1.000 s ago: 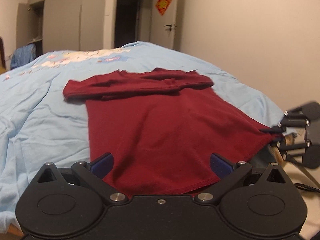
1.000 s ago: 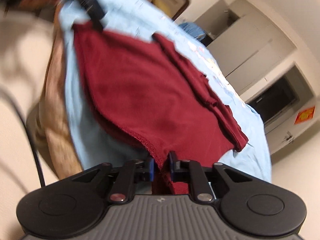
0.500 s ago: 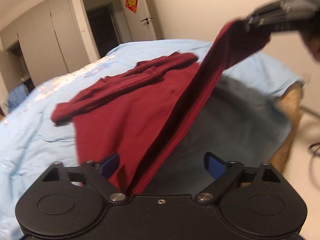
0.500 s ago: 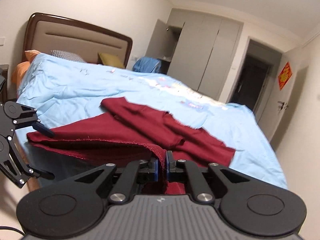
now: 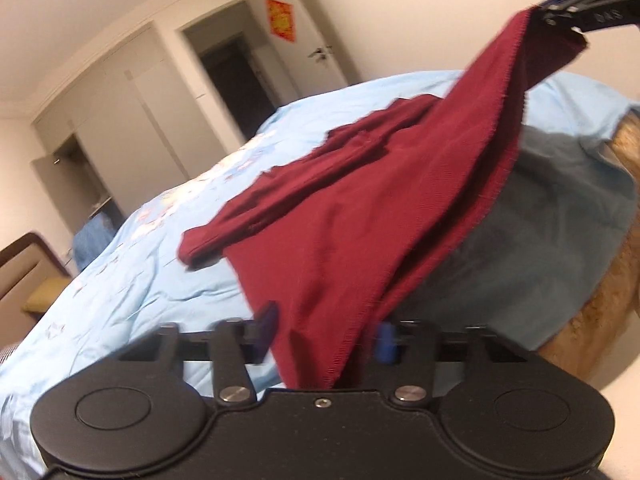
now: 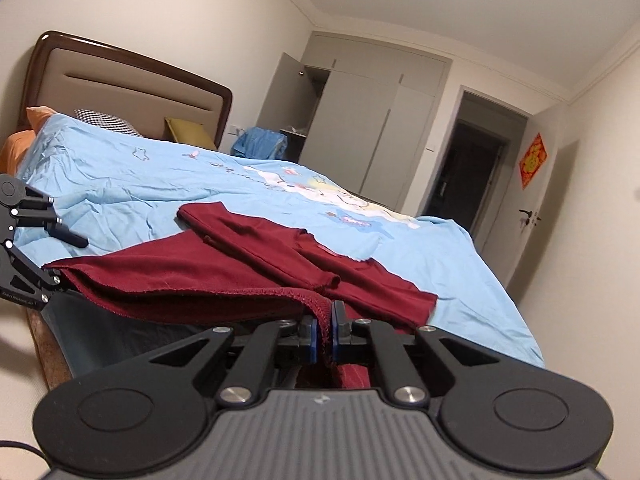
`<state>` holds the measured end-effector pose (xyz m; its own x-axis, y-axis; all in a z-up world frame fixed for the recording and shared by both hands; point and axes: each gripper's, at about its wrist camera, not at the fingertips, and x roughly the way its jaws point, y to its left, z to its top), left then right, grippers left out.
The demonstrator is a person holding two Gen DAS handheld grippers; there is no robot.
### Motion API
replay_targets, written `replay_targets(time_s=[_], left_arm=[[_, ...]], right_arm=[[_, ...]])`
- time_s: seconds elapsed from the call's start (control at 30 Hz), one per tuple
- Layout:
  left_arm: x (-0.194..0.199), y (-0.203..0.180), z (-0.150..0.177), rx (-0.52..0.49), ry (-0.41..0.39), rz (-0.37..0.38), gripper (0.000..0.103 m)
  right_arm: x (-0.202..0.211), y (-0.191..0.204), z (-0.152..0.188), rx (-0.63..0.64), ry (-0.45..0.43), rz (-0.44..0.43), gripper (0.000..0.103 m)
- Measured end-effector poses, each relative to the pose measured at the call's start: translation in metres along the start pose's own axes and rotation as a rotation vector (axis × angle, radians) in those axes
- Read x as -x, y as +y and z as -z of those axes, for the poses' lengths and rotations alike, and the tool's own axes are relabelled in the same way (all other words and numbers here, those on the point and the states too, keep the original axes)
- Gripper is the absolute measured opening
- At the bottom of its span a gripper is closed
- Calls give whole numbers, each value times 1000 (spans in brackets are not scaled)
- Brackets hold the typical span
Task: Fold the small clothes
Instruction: 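Lift the hem with both grippers and fold it up toward the collar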
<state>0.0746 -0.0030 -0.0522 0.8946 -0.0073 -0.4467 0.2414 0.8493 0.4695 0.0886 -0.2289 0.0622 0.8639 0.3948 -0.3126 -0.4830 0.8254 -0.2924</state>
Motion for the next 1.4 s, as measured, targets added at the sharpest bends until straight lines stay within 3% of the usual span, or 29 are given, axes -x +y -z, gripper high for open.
replay_targets(time_s=[0.03,0.23,0.5,0.73,0.8,0.9,1.1,1.23,1.4], left_arm=[[1,0,-1,3,0,16,6],[21,8,-9,57,-100,-1,5],[87,35,-36,144,-292,-85,4],[159,65,-74,272,-433,-30,4],[164,73,-82,298,-432,-6,4],[152,84,-89,331,-406,36,4],[109,106,-109,318,-319,39,5],[54,124,-140,269,-239,10,5],[-29,150,-164,260,-143,-5,5]], right_arm=[[2,1,2,-5,0,7,7],[17,7,7,-3,-39,78,6],[62,22,-8,45,-192,188,6],[120,17,-37,25,-361,244,6],[123,9,-45,8,-363,225,6],[112,-1,-48,2,-328,190,6],[61,-8,-51,112,-257,194,6],[-1,-16,-63,183,-208,212,6],[-95,-36,-77,185,-120,197,6]])
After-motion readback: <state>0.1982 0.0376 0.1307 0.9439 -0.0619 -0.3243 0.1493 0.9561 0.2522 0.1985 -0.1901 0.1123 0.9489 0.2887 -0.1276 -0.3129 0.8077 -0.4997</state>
